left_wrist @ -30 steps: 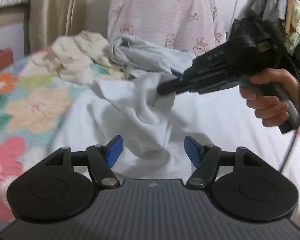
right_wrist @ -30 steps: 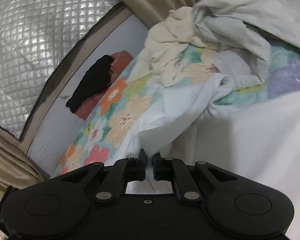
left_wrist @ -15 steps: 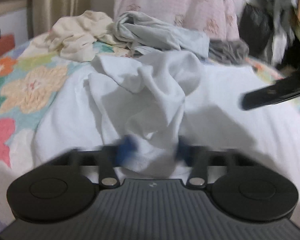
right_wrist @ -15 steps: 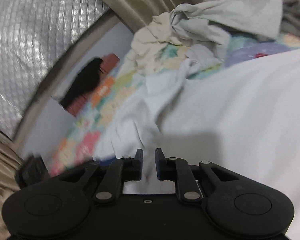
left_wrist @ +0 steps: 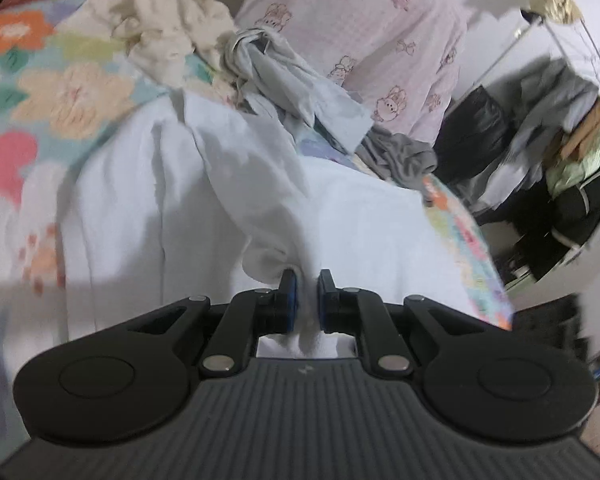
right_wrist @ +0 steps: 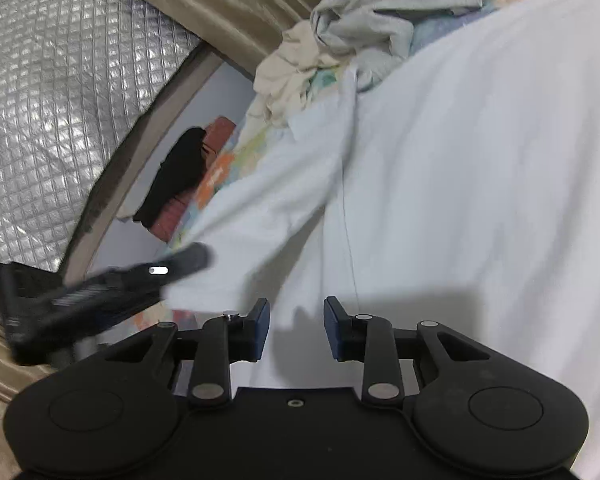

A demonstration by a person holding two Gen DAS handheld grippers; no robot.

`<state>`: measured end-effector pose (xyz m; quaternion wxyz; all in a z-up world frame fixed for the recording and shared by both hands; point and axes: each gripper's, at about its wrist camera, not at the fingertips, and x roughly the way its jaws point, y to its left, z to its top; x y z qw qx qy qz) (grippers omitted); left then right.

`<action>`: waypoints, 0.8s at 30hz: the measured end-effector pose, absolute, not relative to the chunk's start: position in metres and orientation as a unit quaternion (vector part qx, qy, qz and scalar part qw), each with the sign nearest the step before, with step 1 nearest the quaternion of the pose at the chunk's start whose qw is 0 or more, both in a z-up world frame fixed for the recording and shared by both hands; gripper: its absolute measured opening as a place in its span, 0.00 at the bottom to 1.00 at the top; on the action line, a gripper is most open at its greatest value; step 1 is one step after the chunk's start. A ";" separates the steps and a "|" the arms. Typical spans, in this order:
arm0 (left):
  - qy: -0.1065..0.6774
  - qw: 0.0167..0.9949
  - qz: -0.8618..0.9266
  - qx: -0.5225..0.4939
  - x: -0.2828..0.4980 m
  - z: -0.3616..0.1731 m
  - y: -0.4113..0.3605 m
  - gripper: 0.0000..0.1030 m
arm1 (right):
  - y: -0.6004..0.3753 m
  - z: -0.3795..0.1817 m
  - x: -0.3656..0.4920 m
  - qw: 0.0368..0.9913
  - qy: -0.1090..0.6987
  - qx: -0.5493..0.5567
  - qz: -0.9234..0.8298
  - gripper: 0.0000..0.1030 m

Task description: Fold clothes

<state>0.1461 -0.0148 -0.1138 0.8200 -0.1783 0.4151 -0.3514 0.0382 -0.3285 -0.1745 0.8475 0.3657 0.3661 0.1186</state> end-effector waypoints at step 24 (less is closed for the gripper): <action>0.497 0.819 -0.284 -0.045 0.101 -0.159 -0.012 0.73 | -0.267 -0.179 -0.019 0.896 0.378 0.213 0.096 0.44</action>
